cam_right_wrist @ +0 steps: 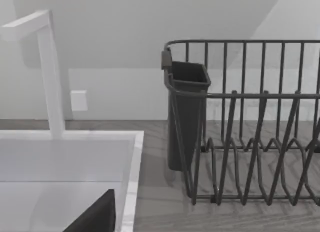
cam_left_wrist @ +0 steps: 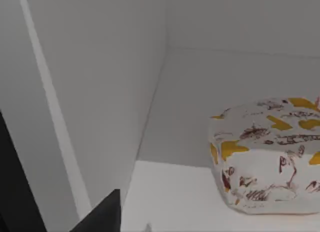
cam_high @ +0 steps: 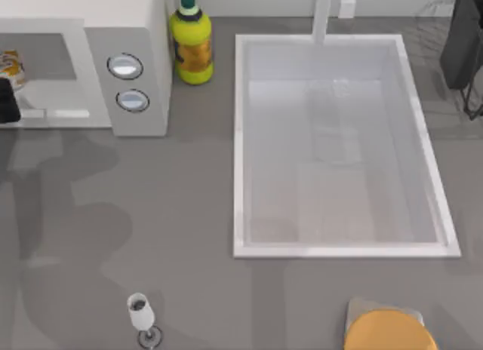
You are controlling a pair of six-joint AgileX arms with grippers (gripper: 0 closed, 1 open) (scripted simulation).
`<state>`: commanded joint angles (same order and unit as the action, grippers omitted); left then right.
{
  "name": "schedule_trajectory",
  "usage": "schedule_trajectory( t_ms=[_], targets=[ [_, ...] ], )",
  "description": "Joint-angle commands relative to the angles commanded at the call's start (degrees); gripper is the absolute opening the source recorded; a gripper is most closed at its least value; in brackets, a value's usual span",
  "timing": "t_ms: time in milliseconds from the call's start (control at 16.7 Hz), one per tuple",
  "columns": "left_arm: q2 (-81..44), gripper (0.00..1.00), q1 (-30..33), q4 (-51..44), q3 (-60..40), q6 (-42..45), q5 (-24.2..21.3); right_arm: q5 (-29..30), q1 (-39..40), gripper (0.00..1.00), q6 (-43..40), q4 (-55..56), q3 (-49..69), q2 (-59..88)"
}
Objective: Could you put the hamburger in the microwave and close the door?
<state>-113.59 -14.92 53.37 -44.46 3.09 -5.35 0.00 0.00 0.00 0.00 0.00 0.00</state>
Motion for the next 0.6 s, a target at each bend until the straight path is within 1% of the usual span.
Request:
schedule_trajectory(
  t_ms=[300,600],
  targets=[
    [5.6,1.00,-3.1,5.8,13.2,1.6,-2.9,0.0,0.0,1.00,0.0,0.0,0.0,0.0],
    [7.2,1.00,-4.5,7.7,23.4,2.4,-4.9,0.0,0.0,1.00,0.0,0.0,0.0,0.0]
  ],
)
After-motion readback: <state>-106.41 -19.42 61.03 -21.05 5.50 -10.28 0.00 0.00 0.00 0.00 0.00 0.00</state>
